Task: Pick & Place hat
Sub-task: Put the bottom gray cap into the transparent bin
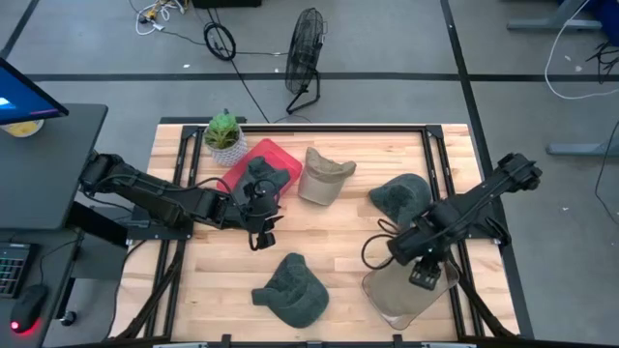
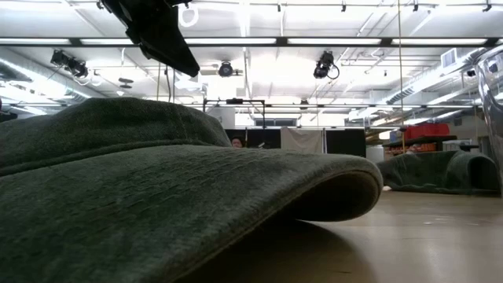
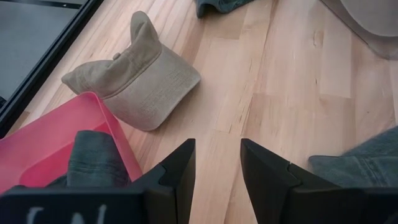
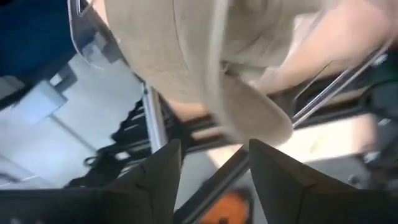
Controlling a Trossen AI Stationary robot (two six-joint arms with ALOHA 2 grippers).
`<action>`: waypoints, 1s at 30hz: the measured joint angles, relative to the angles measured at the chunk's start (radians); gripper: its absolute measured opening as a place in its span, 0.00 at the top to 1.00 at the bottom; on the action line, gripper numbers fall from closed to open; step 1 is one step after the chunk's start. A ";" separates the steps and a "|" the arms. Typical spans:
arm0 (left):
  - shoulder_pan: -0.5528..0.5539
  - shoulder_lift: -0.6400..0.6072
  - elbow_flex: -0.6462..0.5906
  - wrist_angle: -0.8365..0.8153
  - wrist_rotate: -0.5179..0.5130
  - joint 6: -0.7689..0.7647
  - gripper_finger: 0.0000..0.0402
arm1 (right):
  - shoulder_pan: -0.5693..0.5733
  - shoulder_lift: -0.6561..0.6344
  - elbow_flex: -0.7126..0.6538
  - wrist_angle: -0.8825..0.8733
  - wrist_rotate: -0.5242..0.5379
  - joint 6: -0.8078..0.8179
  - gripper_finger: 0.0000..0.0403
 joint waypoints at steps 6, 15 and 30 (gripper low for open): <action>0.000 0.000 0.000 0.000 0.000 0.000 0.67 | 0.015 -0.011 -0.001 0.169 0.222 -0.029 0.52; 0.000 0.000 0.000 -0.001 0.000 -0.001 0.67 | 0.028 -0.008 -0.143 0.284 0.550 -0.090 0.57; 0.000 0.000 0.000 -0.016 0.000 -0.001 0.67 | -0.006 -0.015 -0.384 0.382 0.428 -0.139 0.79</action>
